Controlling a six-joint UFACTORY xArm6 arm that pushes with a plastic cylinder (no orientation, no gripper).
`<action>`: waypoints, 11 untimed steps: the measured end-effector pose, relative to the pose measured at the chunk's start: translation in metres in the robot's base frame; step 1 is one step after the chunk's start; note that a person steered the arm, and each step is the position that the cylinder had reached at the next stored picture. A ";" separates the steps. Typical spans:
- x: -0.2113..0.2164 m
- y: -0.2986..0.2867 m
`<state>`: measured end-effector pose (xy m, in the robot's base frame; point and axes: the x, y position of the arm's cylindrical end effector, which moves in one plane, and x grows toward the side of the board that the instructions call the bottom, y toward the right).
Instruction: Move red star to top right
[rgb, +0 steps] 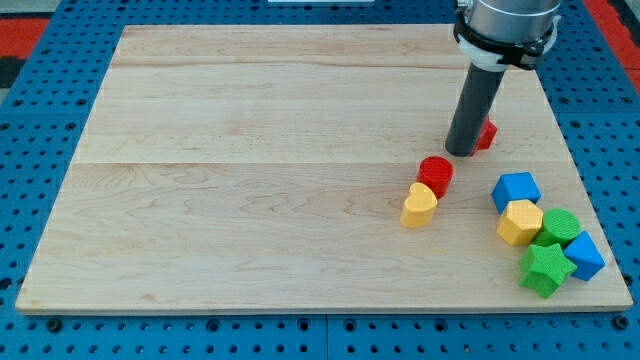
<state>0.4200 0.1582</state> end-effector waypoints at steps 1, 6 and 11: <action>-0.008 0.000; 0.018 0.000; -0.009 0.020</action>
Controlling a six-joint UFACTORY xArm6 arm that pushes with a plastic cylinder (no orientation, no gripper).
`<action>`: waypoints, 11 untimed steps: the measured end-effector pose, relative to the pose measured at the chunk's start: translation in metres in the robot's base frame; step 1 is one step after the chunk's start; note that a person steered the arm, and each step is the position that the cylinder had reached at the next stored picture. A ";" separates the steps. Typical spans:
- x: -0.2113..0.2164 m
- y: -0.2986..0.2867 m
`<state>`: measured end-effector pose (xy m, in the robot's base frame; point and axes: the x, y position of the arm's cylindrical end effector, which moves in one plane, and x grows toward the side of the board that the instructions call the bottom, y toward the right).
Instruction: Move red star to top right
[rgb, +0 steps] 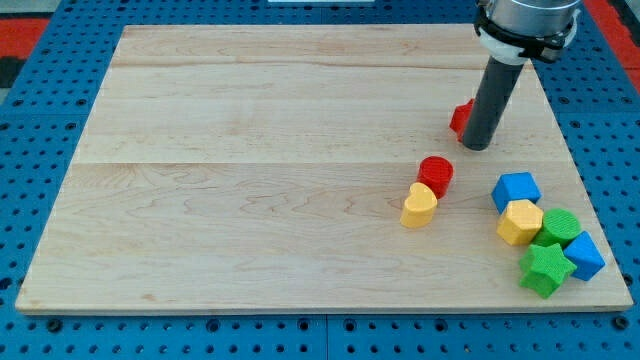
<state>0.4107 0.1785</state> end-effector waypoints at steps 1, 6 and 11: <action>-0.014 0.000; -0.103 0.000; -0.187 0.000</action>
